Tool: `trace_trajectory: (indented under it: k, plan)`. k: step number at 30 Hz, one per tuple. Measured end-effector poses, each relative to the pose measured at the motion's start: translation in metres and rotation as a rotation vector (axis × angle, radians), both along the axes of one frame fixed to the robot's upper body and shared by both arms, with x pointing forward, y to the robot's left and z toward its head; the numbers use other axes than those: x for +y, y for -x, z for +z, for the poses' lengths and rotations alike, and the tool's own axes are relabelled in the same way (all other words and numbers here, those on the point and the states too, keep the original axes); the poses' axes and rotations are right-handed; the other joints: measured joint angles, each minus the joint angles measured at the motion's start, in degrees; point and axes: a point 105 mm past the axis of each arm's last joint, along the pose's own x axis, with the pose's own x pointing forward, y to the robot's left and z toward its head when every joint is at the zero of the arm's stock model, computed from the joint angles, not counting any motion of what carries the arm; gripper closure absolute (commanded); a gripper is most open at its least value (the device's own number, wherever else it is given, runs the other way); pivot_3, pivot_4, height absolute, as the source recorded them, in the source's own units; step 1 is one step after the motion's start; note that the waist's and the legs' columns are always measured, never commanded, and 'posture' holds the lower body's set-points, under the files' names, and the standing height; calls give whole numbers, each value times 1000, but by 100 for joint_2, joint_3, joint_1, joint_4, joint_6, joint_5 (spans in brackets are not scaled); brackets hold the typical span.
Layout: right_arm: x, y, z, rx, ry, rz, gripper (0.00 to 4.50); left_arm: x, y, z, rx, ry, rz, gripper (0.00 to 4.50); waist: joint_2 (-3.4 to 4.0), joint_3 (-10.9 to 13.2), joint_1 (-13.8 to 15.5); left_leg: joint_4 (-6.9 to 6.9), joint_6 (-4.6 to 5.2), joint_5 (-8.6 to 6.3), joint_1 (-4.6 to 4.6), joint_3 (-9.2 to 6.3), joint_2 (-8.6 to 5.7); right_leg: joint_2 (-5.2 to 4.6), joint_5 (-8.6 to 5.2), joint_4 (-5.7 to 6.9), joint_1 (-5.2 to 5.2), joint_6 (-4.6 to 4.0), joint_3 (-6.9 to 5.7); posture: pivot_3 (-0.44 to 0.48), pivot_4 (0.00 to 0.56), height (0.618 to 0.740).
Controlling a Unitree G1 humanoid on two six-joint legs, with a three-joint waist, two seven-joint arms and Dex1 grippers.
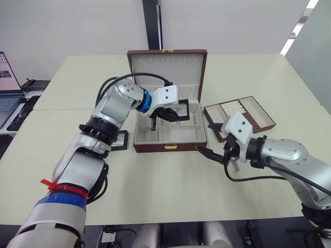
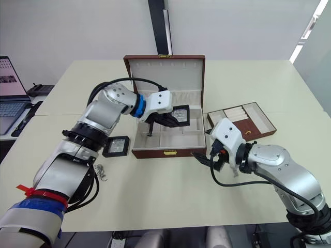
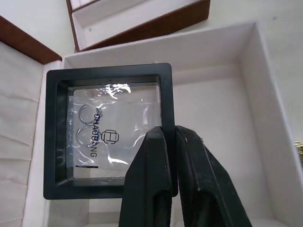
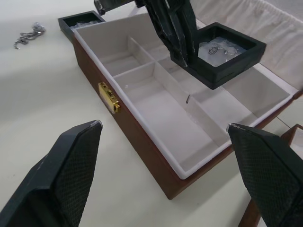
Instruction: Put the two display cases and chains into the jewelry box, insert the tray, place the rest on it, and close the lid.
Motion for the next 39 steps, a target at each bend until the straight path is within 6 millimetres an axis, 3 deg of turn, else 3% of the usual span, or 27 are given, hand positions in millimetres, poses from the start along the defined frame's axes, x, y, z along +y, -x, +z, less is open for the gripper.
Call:
trace_trajectory:
  k: [10, 18, 25, 32, 36, 39]
  plan:
    - [-5, -9, -1, -7, 11, -101, 0, -7, -12, -23, -13, -44, 12, 4487, 0, 0, 3, 25, 0, 0, -29, -3, -5, 0, 0, 5, -12, 0, -11, 0, 150, 740]
    - [-4, -10, -3, 2, 7, -111, 0, -12, -14, -24, 4, -48, 15, 4487, 0, 0, 1, 55, 0, 0, -59, -3, -8, 0, 0, 27, -37, 0, -10, 0, 150, 740]
    - [-4, -10, -3, 0, 4, -117, 0, -16, -16, -22, -21, -54, 8, 2352, -1, 0, 1, 56, 0, 0, -59, -2, -8, 0, 0, 31, -38, 0, -10, 0, 150, 740]
    - [-6, -12, 0, -14, 17, -121, 0, -21, -12, 8, -47, 3, -38, 121, 0, 0, -12, 57, 0, 0, -64, -3, -7, -1, 0, 38, -51, 0, -6, 0, 150, 740]
    - [-8, -12, 5, -36, 26, -99, 0, -7, -2, 41, -64, 119, -53, 23, 0, 0, -62, 58, 0, 0, -79, -3, -5, -1, 0, 48, -81, 0, 4, 0, 150, 740]
    - [-17, -12, 11, -51, 35, -101, 0, 25, 9, 51, -47, 203, 3, 23, 2, -1, -145, 56, 0, 0, -76, -9, -1, 2, 1, 51, -83, -1, 4, 0, 150, 740]
